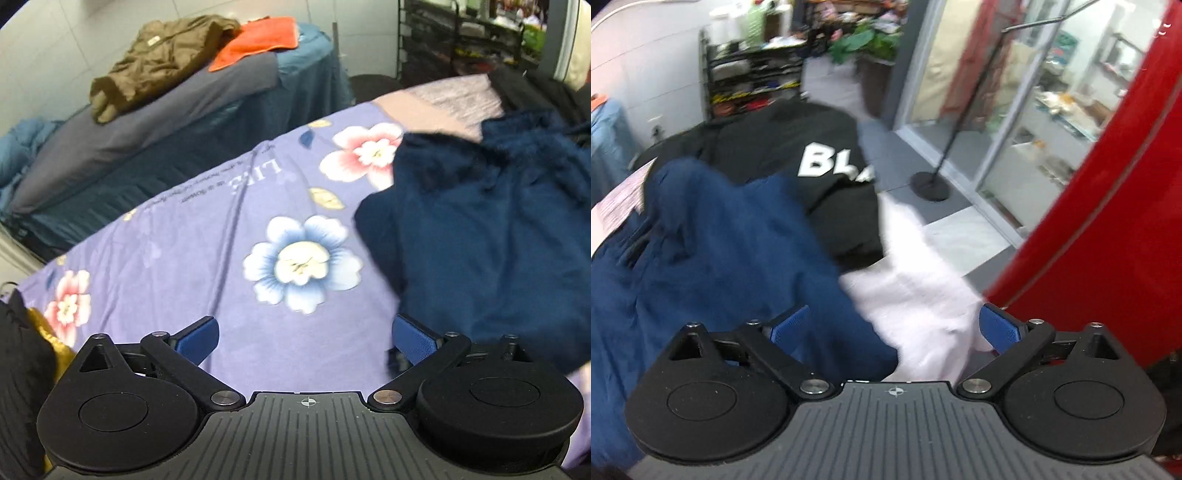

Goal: Fold large clothes

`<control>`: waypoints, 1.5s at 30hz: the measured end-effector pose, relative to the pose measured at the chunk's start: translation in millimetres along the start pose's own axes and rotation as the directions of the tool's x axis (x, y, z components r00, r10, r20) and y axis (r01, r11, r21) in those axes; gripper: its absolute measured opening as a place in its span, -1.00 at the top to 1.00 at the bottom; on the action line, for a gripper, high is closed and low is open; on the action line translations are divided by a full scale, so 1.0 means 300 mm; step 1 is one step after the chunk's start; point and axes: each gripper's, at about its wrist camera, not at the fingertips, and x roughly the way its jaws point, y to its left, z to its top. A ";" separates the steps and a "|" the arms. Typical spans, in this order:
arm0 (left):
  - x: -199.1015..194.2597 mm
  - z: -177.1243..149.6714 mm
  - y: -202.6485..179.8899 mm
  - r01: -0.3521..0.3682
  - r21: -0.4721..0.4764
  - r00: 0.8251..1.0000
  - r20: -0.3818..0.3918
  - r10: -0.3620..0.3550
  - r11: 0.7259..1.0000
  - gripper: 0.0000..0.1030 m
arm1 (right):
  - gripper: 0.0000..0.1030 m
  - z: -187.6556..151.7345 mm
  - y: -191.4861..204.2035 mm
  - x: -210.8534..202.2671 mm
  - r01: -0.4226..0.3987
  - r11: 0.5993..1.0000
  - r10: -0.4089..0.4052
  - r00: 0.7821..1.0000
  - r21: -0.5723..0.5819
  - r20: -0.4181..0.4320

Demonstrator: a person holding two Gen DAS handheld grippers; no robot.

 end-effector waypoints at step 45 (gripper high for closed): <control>-0.167 0.053 -0.530 0.239 0.218 0.962 -0.187 -0.200 0.946 -1.00 | -0.98 -0.224 0.587 -0.180 -0.303 0.797 0.157 0.939 -0.523 -0.305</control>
